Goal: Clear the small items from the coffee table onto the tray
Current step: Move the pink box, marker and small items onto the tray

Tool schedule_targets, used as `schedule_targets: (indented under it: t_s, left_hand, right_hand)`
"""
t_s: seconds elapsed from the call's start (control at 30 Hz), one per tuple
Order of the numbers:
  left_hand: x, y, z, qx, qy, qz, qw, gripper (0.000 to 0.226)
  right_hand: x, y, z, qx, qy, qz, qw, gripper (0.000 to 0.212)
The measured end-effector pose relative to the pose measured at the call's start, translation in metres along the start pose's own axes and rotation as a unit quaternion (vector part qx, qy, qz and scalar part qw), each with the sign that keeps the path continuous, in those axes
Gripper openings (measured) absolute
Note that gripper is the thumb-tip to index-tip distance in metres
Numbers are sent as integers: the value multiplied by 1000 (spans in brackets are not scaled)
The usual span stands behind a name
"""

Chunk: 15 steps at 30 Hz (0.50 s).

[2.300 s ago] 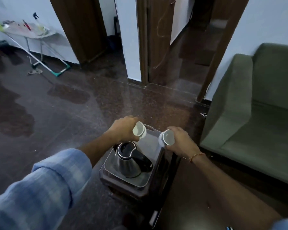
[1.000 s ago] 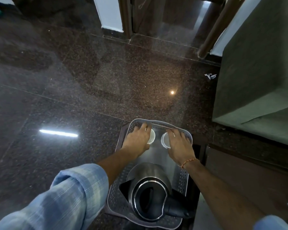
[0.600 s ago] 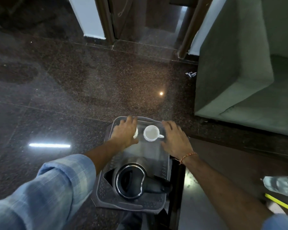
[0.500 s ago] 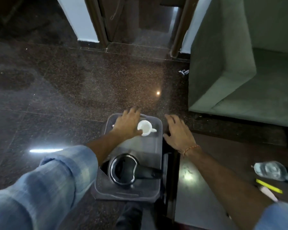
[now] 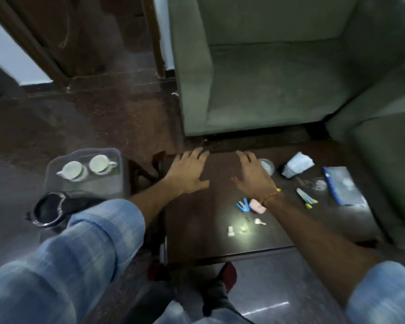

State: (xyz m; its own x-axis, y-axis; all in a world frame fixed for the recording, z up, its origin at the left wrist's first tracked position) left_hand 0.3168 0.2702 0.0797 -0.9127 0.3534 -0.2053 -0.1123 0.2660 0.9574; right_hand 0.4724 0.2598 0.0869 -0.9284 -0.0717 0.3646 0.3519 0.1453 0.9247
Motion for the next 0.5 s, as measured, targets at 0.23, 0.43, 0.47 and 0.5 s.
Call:
schedule_targets:
  t_s: [0.23,0.43,0.47,0.5]
  left_hand:
    - [-160,-23,37,38,-119,-27,992,81]
    - [-269,-13,70,43,-220,-47,973,77]
    - [-285,-12,80,46,-230,-45,971,76]
    - [-298,-12,90,44,-236,-46,970,75]
  right_hand:
    - [-185,86,-87,-72,-178,46,980,74]
    - [-297,129,-147,-153,-345,115,919,71]
    - [-316,130,-152,-164,-377,145,900,71]
    - [-333,130,-157,-174,-408,178,878,69]
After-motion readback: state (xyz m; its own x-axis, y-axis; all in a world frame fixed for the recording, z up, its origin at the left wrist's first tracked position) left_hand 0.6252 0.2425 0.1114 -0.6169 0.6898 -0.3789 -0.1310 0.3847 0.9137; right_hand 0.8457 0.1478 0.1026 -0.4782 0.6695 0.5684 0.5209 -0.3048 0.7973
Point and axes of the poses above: each hand's wrist, its own z-axis towards the middle knuckle, its own y-axis out of the back of the hand, x = y × z, the point moved 10 cm from there along z, towards the middle knuckle, and after that the axes turned 5 degrees about -x, right-handed, at the moved point
